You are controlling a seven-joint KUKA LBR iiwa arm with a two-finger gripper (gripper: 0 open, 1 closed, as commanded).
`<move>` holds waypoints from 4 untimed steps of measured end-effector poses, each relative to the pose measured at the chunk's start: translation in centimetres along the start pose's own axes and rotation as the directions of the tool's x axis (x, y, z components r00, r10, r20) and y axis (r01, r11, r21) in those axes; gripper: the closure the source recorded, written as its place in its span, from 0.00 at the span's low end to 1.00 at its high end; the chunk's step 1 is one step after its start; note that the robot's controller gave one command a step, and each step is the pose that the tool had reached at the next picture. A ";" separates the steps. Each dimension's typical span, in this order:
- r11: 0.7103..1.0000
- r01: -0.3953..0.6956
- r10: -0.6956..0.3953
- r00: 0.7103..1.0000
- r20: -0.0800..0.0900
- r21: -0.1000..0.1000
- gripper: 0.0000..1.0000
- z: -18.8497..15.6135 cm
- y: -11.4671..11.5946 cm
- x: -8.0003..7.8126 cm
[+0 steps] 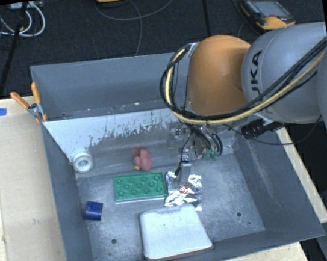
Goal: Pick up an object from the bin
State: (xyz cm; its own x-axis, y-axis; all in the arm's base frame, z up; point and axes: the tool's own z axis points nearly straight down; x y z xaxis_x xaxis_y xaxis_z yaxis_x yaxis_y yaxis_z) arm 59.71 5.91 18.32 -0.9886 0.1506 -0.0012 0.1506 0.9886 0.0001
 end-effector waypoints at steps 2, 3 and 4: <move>0.992 -0.129 0.129 0.992 -0.002 0.000 1.00 11.2 2.3 1.7; 0.994 -0.111 0.111 0.994 -0.003 0.000 1.00 11.2 2.0 0.4; 0.995 -0.095 0.095 0.996 0.001 -0.003 1.00 11.2 0.9 0.3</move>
Offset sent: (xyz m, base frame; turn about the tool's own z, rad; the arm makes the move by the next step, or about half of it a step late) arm -0.0141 0.0246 -0.1132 0.1294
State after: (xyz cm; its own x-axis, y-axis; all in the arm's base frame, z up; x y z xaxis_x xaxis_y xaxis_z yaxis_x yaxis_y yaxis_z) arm 59.57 6.87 7.12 -0.9699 0.2436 -0.0020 0.2436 0.9699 0.0030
